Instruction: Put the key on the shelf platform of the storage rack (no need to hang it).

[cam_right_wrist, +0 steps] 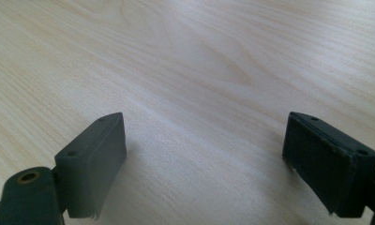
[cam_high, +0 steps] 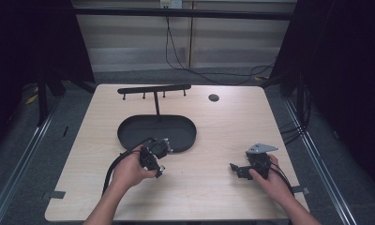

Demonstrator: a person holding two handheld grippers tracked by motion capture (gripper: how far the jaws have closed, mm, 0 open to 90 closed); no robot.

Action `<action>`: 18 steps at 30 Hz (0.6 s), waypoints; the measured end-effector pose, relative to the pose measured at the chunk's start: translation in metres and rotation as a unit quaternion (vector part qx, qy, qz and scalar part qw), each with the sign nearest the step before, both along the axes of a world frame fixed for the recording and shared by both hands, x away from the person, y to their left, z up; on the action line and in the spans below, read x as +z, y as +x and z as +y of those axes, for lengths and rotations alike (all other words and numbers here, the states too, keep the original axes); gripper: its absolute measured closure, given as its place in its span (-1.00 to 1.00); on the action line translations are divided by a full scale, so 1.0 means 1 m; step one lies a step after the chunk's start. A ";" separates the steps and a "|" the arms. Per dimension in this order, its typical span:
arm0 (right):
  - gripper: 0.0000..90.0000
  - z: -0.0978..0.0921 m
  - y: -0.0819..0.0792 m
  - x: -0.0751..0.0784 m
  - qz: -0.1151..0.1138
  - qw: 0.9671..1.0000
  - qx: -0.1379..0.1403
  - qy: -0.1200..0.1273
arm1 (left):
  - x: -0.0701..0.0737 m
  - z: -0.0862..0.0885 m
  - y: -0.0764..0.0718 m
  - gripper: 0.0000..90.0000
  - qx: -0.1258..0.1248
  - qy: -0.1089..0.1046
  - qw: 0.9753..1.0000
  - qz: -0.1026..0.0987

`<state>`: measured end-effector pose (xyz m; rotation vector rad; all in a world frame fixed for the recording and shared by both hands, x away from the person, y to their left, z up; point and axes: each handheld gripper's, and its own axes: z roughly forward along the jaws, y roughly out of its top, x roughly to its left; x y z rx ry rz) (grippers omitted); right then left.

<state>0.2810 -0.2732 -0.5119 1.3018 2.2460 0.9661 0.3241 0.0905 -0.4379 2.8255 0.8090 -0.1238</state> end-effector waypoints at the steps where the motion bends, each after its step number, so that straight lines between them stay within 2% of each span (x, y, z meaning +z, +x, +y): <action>1: -0.71 0.000 0.000 0.000 0.000 1.000 0.001 -0.001 | 0.001 0.001 0.001 0.82 0.000 0.000 1.000 0.002; 18: -0.71 0.000 0.000 0.000 0.000 1.000 0.000 0.000 | 0.013 0.012 0.012 0.82 0.017 -0.008 1.000 0.011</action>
